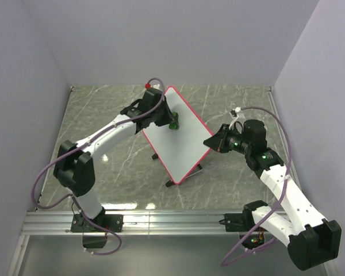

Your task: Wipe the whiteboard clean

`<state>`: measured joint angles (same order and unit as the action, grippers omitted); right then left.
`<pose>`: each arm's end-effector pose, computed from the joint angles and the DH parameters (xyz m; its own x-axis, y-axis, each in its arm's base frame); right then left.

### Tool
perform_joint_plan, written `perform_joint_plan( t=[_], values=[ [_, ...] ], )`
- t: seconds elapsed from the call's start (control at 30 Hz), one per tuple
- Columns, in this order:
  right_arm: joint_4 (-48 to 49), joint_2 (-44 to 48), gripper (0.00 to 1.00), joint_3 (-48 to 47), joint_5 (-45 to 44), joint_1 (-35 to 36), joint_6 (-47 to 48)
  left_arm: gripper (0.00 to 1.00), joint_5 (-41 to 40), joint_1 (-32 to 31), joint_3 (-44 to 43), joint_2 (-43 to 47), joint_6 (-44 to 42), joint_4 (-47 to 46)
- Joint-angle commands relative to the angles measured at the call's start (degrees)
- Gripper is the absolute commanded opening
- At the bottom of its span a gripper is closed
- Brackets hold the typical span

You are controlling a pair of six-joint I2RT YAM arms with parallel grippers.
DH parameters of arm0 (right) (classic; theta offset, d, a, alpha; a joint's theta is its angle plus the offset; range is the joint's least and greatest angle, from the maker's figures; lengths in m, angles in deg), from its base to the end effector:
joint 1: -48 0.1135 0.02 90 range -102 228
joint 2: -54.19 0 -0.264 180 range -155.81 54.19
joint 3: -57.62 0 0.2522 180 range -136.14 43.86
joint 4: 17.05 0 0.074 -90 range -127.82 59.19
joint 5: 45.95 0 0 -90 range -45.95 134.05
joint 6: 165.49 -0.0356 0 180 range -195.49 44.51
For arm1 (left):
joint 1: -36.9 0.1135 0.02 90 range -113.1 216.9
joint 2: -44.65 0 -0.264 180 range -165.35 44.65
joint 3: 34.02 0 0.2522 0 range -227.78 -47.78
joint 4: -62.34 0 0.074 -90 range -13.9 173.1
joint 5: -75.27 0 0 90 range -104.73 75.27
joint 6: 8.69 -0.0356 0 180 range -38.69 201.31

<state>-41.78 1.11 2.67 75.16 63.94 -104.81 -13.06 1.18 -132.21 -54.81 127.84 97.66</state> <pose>0.1966 0.0753 0.2922 -0.6650 0.2461 -0.7051 -0.4212 0.6560 0.6262 0.3270 -0.2364 0.3030 -0.7703 -0.3396 -0.5398 0.0633 0.8015 -0.5947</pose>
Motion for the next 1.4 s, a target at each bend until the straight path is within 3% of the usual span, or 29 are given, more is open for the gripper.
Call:
perform_joint_plan(
  t=[0.0,0.27,0.47,0.57,0.6,0.67,0.7,0.8,1.07,1.33,1.37],
  values=[
    [-4.0,1.7,0.00,-7.1,4.8,1.4,6.0,0.00,-3.1,2.1,3.8,6.5,-2.7,2.3],
    [-8.9,5.7,0.00,-10.7,2.5,1.4,6.9,0.00,-6.1,6.6,14.1,15.0,-2.1,3.0],
    [-8.5,8.8,0.00,-6.4,2.0,1.4,5.9,0.00,-15.0,7.9,20.3,16.6,-0.6,9.7],
    [-8.5,10.3,0.00,-5.0,1.8,1.4,5.5,0.12,-17.8,8.6,24.7,16.9,0.5,11.7],
    [-8.4,11.0,0.00,-4.5,1.8,1.3,5.2,0.25,-18.3,8.7,25.6,17.1,0.6,12.0],
    [-8.0,11.7,0.00,-3.5,1.8,1.3,4.8,0.37,-20.0,8.9,27.2,17.6,1.6,12.6],
    [-7.9,12.2,0.00,-3.2,1.8,1.4,4.5,0.51,-20.6,9.0,28.6,17.7,1.9,13.1],
    [-7.8,13.4,0.00,-2.0,2.2,1.4,3.7,0.69,-21.6,9.6,30.7,18.3,3.1,13.9],
    [-8.9,19.2,0.00,2.0,1.4,1.3,1.8,0.86,-21.9,11.0,33.0,18.0,2.7,14.5],
    [-10.9,23.3,0.00,4.5,0.2,1.3,0.8,0.85,-19.7,11.2,31.2,16.9,1.9,14.3],
    [-11.2,24.0,0.04,4.7,-0.3,1.4,0.8,0.85,-19.5,11.2,30.4,16.8,1.8,14.4]
  ],
)
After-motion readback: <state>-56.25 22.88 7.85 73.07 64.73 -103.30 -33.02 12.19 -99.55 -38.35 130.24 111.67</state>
